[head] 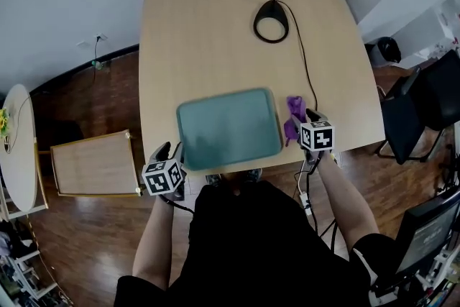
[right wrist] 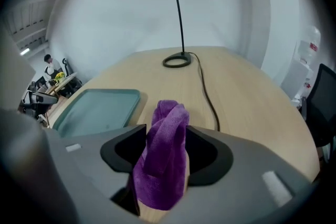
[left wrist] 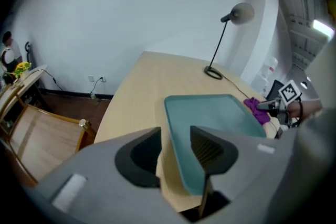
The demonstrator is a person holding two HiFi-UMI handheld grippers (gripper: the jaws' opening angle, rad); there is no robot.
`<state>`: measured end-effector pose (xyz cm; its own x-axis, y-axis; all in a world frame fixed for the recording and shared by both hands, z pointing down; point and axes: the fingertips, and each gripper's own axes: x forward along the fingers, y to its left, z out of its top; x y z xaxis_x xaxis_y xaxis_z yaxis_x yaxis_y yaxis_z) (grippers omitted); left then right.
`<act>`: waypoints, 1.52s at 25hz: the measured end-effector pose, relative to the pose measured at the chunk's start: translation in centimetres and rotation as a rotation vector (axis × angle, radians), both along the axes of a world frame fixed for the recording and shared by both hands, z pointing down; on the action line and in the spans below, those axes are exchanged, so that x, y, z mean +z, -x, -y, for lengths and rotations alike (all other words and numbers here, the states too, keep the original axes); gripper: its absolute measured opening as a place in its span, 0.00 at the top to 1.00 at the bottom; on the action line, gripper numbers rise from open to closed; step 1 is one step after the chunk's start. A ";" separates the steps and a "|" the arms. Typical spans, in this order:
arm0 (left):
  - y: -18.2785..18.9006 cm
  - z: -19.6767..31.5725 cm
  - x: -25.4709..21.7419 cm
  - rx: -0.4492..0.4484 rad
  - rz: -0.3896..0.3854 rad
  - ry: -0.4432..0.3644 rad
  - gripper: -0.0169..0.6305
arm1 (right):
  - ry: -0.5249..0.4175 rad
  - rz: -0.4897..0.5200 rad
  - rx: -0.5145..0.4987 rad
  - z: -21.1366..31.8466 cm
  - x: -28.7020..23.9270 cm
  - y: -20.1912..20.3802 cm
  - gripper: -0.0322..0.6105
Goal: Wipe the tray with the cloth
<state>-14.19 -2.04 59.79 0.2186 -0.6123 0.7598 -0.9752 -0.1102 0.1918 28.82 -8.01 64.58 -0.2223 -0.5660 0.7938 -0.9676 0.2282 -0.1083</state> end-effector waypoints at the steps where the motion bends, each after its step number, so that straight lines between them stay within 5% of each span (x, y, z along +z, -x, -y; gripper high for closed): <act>1: 0.1 0.0 0.6 0.005 0.003 0.013 0.68 | 0.019 -0.016 -0.008 -0.1 0.6 0.0 0.61; 8: -0.2 0.0 3.3 0.090 -0.002 0.079 0.68 | 0.020 -0.116 -0.036 0.0 1.1 -0.2 0.82; 12: -0.7 -0.5 4.4 0.147 -0.011 0.121 0.72 | -0.076 -0.067 -0.027 2.0 -1.7 1.9 0.83; 16: -1.9 -1.0 5.0 0.231 0.021 0.140 0.88 | -0.072 -0.039 -0.072 3.7 -2.4 6.0 0.83; 18: -2.1 -1.0 5.1 0.245 0.040 0.139 0.87 | -0.068 -0.046 -0.097 4.6 -2.3 7.8 0.83; 24: -2.3 -1.0 5.3 0.209 -0.070 0.175 0.88 | 0.016 -0.140 -0.126 5.7 0.2 11.1 0.83; 38: -2.8 -1.1 5.2 0.241 -0.106 0.195 0.87 | 0.074 0.034 -0.375 3.8 -0.8 34.9 0.83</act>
<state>-11.42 -0.95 64.97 0.4234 -0.3783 0.8231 -0.8992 -0.2862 0.3310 -6.13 -11.82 63.80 -0.4301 -0.3816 0.8182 -0.8142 0.5555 -0.1689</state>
